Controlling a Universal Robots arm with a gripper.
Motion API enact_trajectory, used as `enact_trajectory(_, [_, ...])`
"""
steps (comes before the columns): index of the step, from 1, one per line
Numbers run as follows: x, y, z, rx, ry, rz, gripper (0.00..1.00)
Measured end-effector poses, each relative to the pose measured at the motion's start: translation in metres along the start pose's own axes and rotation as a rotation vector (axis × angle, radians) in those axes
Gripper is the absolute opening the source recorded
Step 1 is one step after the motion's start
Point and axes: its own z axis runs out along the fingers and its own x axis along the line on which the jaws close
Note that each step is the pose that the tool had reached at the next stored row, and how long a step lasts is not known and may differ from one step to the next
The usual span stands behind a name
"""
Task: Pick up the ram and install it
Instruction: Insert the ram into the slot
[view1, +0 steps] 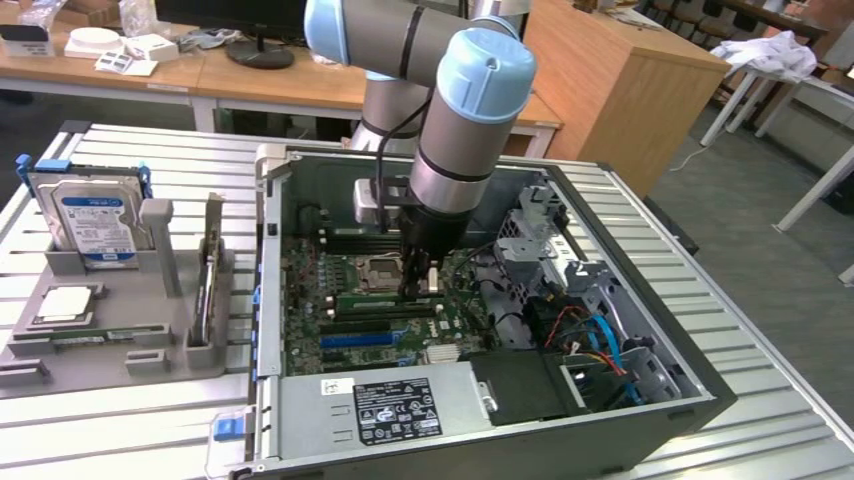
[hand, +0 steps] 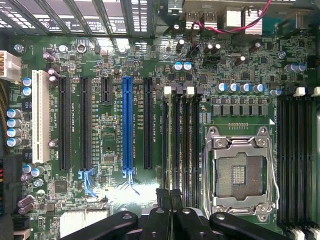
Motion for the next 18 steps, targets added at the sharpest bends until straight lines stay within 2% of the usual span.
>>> enact_trajectory(18, [0.0001, -0.0001, 0.0028, 0.0001, -0.0002, 0.0, 0.12])
